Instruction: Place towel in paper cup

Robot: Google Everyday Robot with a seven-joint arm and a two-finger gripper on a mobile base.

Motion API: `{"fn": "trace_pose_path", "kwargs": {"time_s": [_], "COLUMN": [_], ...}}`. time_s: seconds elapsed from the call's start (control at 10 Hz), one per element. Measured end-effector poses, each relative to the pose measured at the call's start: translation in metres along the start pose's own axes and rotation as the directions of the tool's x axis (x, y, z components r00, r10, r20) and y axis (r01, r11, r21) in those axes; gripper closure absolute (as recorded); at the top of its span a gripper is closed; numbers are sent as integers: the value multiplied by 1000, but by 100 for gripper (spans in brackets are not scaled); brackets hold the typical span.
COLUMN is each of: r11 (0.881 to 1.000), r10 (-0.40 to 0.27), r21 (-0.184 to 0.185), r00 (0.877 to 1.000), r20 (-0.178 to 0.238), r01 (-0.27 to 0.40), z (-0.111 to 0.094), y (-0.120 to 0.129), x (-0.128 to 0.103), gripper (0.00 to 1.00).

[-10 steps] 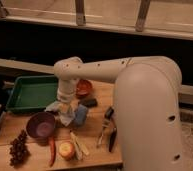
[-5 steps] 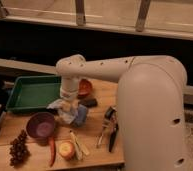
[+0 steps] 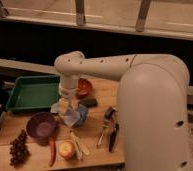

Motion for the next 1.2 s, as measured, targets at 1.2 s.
{"fn": "trace_pose_path", "kwargs": {"time_s": [1.2], "r11": [835], "r10": [529], "r21": [154], "r00": [848], "r20": [46], "r01": [-529], "z": [-108], "y": [-81], "x": [208], "gripper": [37]}}
